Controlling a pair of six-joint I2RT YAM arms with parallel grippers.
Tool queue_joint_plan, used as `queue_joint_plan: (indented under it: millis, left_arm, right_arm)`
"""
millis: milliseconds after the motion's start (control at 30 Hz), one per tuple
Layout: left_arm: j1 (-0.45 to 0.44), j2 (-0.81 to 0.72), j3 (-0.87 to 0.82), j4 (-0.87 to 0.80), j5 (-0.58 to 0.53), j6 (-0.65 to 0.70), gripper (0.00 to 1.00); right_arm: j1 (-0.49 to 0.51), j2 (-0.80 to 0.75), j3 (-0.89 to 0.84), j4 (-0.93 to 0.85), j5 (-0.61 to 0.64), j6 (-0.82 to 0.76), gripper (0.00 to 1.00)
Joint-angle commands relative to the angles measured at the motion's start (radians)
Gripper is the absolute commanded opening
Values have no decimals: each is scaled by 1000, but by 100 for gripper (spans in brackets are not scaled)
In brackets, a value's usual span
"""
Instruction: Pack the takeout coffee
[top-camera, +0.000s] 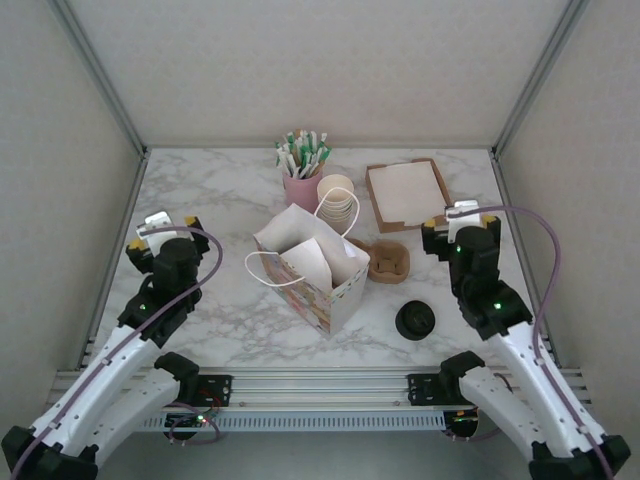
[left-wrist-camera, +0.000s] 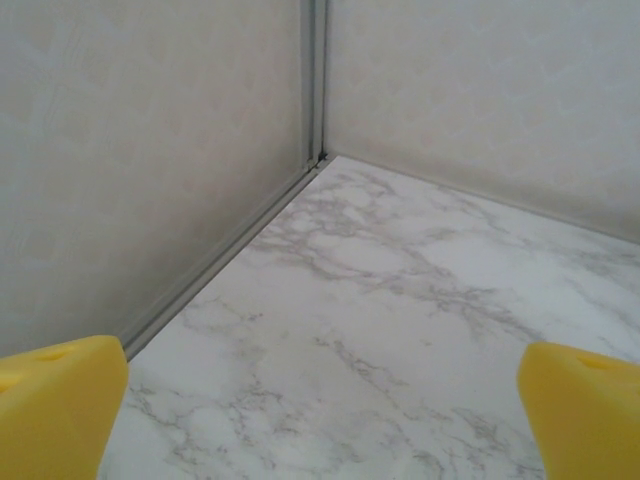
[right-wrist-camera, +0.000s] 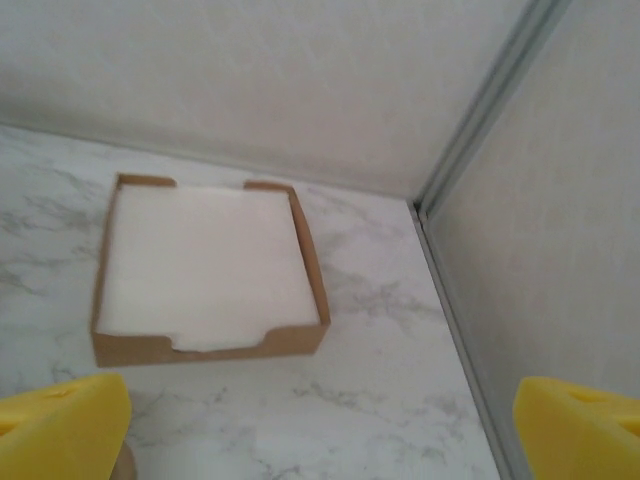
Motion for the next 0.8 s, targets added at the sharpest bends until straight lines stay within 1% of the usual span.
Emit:
queue_joint_plan:
  millis: [0, 100, 200, 267, 367, 467, 533, 667, 767]
  left_arm:
    - [47, 8, -52, 115, 66, -5, 100]
    - [81, 35, -83, 135, 61, 11, 100]
    - [128, 58, -126, 187, 72, 32, 100]
    - [153, 71, -140, 199, 83, 31, 100]
    - [183, 103, -163, 245, 92, -21, 100]
    - [192, 159, -181, 312, 123, 7, 100]
    - [194, 228, -187, 381, 152, 51, 100]
    - [194, 358, -154, 400, 147, 85, 100]
    - [194, 435, -176, 505, 164, 110, 100]
  right_arm:
    - [-103, 33, -38, 115, -125, 113, 99]
    - [-141, 72, -92, 202, -138, 145, 99]
    - [-180, 124, -132, 253, -143, 196, 99]
    - [-199, 159, -159, 290, -129, 227, 99]
    - [-215, 218, -189, 338, -96, 287, 99]
    - [-215, 290, -228, 421, -48, 325, 99]
    - [-216, 335, -244, 478, -54, 310, 99]
    - [-216, 389, -289, 609, -61, 282, 99]
    - [-215, 419, -326, 712, -80, 241, 99]
